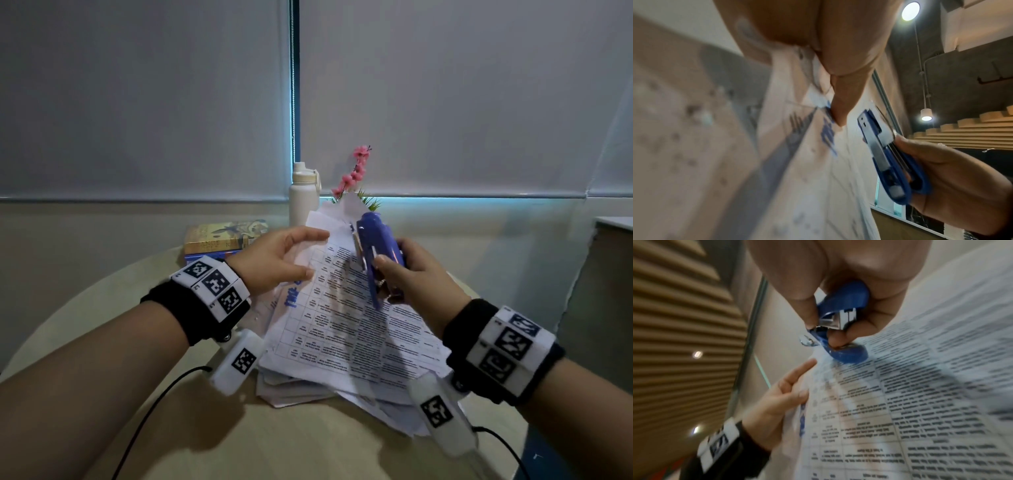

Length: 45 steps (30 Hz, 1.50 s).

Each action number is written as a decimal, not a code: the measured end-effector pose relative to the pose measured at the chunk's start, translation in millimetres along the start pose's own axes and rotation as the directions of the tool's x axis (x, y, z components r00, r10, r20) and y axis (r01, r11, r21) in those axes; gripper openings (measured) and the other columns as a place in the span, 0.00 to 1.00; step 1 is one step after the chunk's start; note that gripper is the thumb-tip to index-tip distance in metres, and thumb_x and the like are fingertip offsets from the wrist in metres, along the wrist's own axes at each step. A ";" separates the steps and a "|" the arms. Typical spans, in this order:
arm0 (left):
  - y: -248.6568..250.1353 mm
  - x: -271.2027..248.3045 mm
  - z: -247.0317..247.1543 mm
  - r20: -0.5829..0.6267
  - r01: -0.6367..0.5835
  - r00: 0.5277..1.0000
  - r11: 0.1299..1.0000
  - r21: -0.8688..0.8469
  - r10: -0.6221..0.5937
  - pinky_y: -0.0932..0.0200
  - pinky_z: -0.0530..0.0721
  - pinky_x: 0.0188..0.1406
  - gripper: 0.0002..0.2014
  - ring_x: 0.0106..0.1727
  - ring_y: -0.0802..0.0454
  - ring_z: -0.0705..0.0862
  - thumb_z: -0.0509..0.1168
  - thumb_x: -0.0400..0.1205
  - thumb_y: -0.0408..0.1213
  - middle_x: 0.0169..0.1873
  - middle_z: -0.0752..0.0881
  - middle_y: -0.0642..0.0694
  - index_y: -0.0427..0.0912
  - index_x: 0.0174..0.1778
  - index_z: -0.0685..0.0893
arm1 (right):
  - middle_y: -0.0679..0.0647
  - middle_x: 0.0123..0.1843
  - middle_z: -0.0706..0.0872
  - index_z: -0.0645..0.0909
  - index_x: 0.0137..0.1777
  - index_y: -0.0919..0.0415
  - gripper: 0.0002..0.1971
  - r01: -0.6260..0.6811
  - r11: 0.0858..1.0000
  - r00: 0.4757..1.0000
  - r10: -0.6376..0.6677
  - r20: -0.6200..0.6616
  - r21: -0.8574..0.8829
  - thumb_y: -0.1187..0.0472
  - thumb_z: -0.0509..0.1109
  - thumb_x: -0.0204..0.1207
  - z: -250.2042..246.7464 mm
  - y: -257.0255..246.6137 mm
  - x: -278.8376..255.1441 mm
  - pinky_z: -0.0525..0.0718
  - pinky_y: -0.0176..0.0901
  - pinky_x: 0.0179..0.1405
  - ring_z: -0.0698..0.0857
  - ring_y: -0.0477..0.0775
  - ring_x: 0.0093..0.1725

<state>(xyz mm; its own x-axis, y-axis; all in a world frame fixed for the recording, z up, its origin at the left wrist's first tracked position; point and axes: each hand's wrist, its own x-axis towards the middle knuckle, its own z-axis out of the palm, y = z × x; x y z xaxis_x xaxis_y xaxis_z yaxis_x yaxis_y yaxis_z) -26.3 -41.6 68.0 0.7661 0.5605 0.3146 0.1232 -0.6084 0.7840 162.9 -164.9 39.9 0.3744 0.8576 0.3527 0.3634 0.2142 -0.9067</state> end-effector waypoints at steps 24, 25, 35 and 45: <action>-24.1 -1.8 -6.8 -0.240 -0.003 0.971 1.000 -0.019 -0.002 0.76 0.81 0.34 0.08 0.33 0.68 0.86 0.72 0.74 0.21 0.35 0.89 0.52 0.39 0.38 0.88 | 0.52 0.39 0.91 0.81 0.55 0.60 0.16 -0.313 0.841 0.944 0.328 0.044 0.441 0.53 0.67 0.71 -79.0 60.3 -4.4 0.89 0.42 0.34 0.90 0.49 0.36; -26.6 -0.8 -7.9 -0.238 0.003 0.971 1.000 0.010 0.000 0.76 0.81 0.35 0.08 0.34 0.69 0.86 0.72 0.74 0.22 0.36 0.89 0.51 0.40 0.38 0.88 | 0.54 0.42 0.91 0.82 0.55 0.61 0.22 -0.293 0.860 0.952 0.304 0.043 0.417 0.49 0.73 0.64 -80.4 60.6 -3.8 0.88 0.45 0.37 0.90 0.52 0.38; -29.2 8.2 -17.1 -0.277 0.050 0.961 0.967 0.248 0.021 0.66 0.77 0.45 0.10 0.42 0.61 0.80 0.72 0.76 0.30 0.46 0.84 0.54 0.50 0.45 0.84 | 0.64 0.48 0.89 0.81 0.57 0.71 0.53 -0.139 0.970 0.990 0.135 0.030 0.202 0.36 0.85 0.34 -87.3 44.6 2.9 0.89 0.47 0.41 0.88 0.58 0.42; 44.4 49.3 15.2 0.186 -0.054 0.981 0.849 0.526 -0.053 0.47 0.81 0.65 0.51 0.59 0.49 0.82 0.79 0.69 0.40 0.65 0.80 0.47 0.58 0.81 0.53 | 0.72 0.50 0.86 0.83 0.54 0.66 0.26 0.008 0.995 0.991 0.006 0.132 -0.101 0.48 0.76 0.60 -60.1 5.6 5.2 0.82 0.64 0.54 0.84 0.60 0.44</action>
<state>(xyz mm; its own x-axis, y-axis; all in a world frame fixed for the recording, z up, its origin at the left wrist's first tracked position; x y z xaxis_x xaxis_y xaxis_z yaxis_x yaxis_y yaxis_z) 26.5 -49.5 110.2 0.8623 0.4779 0.1676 0.3954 -0.8421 0.3668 218.1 -187.4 50.6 0.2607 0.9130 0.3139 0.4502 0.1727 -0.8761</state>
